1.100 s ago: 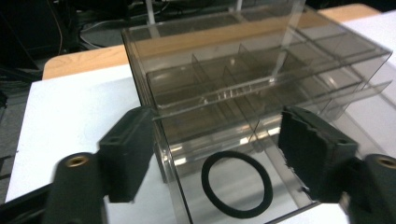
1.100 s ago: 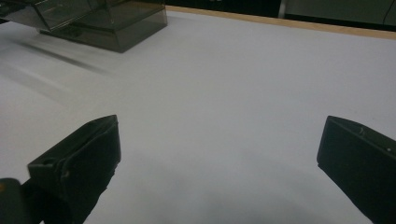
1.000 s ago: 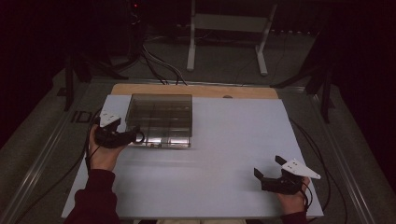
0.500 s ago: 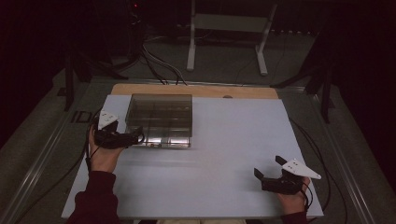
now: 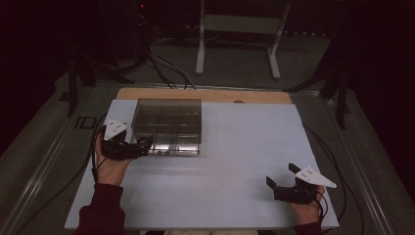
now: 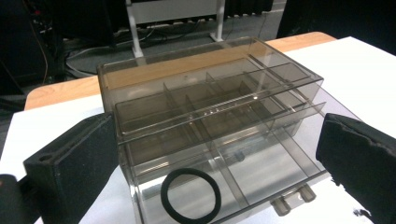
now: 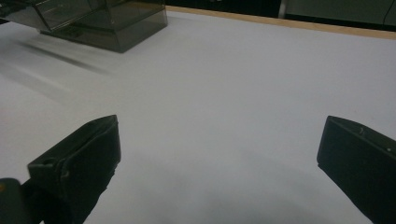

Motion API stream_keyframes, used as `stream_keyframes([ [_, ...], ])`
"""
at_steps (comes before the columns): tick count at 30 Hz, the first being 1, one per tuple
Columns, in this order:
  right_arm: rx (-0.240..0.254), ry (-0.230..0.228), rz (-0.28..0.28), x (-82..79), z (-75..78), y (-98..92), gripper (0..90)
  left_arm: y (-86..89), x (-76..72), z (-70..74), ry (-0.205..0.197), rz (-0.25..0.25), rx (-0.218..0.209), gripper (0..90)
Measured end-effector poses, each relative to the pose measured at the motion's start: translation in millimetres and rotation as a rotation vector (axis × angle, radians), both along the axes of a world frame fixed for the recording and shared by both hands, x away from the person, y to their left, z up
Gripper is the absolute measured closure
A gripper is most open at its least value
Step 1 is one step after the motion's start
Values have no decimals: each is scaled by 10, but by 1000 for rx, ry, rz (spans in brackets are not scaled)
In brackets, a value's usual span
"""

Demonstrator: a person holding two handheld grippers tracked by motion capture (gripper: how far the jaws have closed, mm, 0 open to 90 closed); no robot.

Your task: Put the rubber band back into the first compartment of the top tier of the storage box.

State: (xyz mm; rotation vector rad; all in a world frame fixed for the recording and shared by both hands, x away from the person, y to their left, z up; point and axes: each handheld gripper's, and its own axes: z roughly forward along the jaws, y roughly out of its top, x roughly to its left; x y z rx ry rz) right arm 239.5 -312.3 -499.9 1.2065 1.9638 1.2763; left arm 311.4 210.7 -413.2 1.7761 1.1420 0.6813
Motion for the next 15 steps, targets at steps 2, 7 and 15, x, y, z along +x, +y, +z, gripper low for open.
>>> stream_keyframes([
  [2,0,0,0,1,0,0,0,-15,-18,12,-6,-11,-1,4],
  [7,0,-1,1,0,0,0,0,-63,-60,15,-18,-30,13,4],
  [15,-1,-1,3,-1,0,-1,0,-108,-123,-75,-32,-57,19,5],
])
